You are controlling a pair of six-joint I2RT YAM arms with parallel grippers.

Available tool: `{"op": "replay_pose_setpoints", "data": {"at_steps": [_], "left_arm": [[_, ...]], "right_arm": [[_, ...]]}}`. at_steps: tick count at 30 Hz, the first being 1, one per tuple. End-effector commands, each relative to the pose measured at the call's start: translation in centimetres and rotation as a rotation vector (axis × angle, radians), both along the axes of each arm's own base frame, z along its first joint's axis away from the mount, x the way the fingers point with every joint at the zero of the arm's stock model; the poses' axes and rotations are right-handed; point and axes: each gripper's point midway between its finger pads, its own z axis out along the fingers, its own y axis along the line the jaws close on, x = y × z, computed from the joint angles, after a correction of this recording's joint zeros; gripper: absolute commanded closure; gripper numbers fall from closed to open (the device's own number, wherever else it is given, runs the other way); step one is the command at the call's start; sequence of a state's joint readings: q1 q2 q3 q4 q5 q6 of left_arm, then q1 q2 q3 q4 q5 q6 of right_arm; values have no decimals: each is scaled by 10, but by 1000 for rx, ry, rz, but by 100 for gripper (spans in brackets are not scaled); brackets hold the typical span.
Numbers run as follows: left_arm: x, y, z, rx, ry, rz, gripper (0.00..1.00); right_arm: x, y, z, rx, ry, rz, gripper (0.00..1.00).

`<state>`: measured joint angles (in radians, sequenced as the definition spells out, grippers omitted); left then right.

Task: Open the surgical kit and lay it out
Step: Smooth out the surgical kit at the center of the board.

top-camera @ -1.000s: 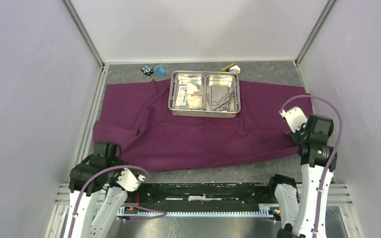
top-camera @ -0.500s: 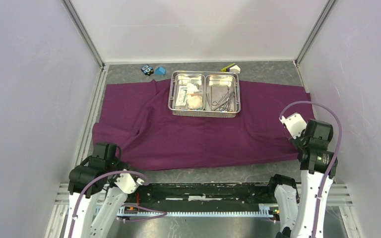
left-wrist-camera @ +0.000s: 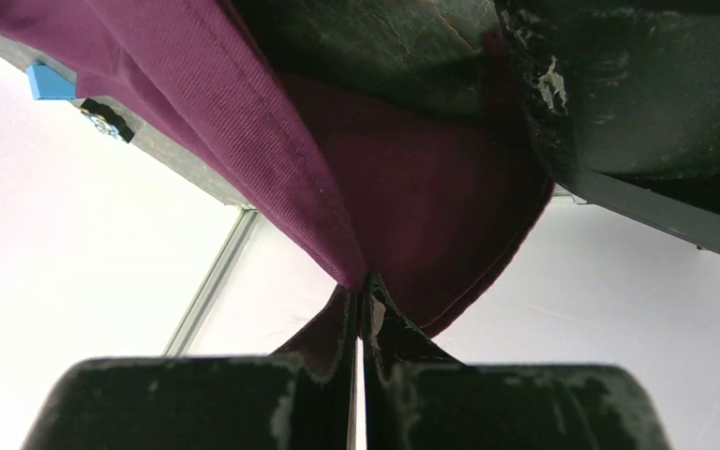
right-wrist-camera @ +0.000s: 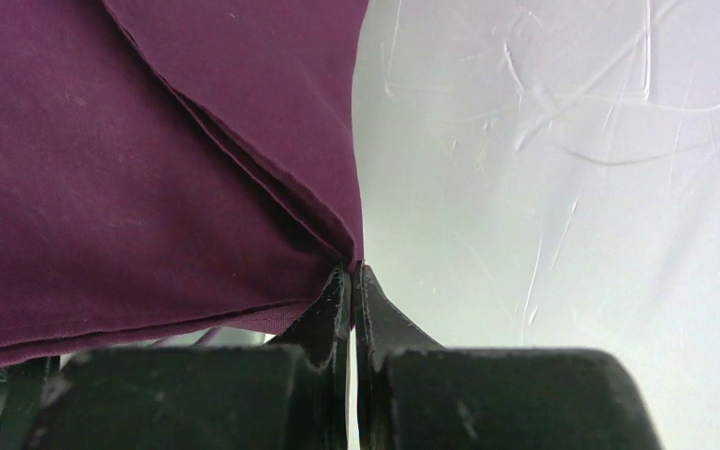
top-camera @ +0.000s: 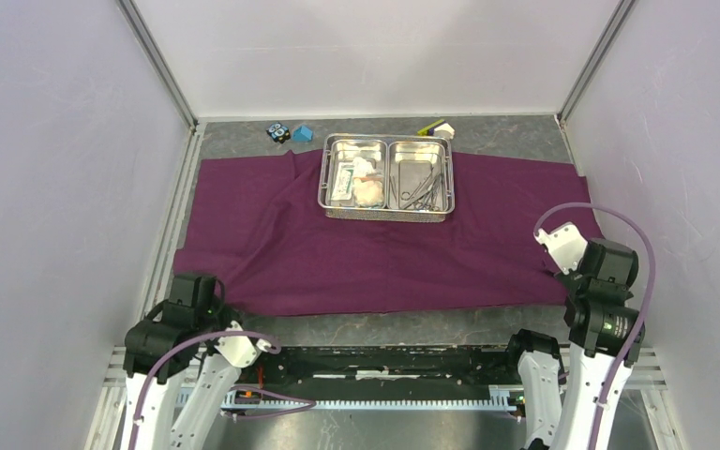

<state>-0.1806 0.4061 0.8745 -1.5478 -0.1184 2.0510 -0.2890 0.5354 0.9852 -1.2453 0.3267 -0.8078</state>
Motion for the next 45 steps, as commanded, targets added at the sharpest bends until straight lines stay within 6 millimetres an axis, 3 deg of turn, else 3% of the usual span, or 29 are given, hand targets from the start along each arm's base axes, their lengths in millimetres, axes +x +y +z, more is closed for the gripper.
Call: {"op": "replay_pose_setpoints", "data": {"at_steps": [1,6,9,15,16,17,21,23,24,27,31,36,41,45], "left_arm": [[-11,-12,-1,245,64,-448,98],[-11,-10,-7,284,72,-480,98],[-11,-13,-8,274,80,-498,92],[-6,-13,-11,264,116,-487,58],[-2,-13,-12,266,114,-477,48],[2,-12,-11,264,105,-465,39],[23,-14,-7,219,88,-388,29],[30,-16,-5,173,101,-330,7],[33,-17,-3,147,108,-305,3],[48,-27,4,17,103,-192,0],[90,-50,23,-270,120,107,0],[179,-77,35,-654,120,590,0],[270,-81,9,-947,44,949,0],[313,-93,-17,-1115,91,1168,1]], "right_arm": [[-12,-12,13,-94,24,-26,100],[-9,-11,-3,-87,104,14,93],[-4,-9,-14,-67,153,49,83],[8,-3,-36,0,251,119,60],[12,-2,-35,13,253,128,57],[16,-1,-33,23,250,137,47],[36,5,-23,76,232,177,17],[47,8,-17,104,215,193,12],[54,10,-15,123,203,204,11],[84,18,-9,193,131,236,11],[146,42,-6,369,-40,297,15],[231,67,-10,491,-250,280,17],[297,99,-37,605,-315,273,20],[337,126,-65,694,-288,281,23]]}}
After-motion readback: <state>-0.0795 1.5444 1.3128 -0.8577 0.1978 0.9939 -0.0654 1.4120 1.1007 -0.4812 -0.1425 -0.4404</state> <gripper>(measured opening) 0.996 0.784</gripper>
